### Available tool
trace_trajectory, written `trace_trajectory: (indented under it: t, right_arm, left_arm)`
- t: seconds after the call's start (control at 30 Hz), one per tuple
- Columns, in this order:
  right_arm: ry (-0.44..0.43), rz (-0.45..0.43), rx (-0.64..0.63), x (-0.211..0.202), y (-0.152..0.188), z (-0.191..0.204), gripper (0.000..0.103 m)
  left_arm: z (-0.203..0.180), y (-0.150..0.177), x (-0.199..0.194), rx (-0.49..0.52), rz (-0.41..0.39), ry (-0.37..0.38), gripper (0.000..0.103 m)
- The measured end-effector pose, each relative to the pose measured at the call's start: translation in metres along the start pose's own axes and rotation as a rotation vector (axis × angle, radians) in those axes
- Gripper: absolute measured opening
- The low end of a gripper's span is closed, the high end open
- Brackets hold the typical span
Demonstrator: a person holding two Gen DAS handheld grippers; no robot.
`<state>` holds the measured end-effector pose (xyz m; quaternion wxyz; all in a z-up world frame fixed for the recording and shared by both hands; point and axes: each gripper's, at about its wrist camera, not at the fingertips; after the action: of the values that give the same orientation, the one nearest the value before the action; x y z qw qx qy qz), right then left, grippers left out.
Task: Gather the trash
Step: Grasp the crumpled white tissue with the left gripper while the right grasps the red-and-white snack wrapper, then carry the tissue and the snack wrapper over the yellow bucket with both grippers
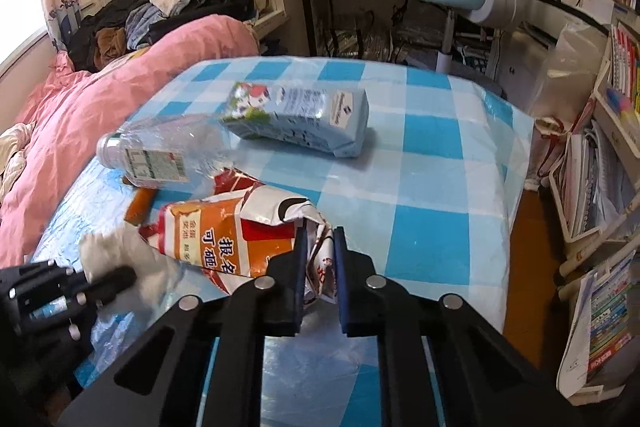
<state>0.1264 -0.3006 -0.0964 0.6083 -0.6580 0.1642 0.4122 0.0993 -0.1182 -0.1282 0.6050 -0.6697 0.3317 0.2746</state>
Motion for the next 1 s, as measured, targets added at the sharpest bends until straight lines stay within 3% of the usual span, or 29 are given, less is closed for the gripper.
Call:
trace_trajectory:
  t: [0.2, 0.43, 1.0]
  right_arm:
    - [-0.008, -0.064, -0.012, -0.027, 0.003, 0.01, 0.01]
    - [-0.036, -0.134, -0.051, -0.067, 0.022, 0.035, 0.009]
    - [-0.096, -0.262, -0.098, -0.135, 0.076, 0.079, 0.009]
  left_arm:
    - [0.019, 0.0, -0.018, -0.071, -0.023, 0.012, 0.009]
    - [0.021, 0.013, -0.052, -0.043, -0.074, -0.008, 0.009]
    - [0.017, 0.056, -0.104, -0.001, -0.106, -0.034, 0.009]
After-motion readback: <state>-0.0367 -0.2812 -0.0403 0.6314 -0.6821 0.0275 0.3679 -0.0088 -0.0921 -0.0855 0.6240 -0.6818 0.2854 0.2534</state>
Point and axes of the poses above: each gripper's, at about its wrist camera, not at the fingertips, and x roughly the way its jaws point, z to its left, y to its underside
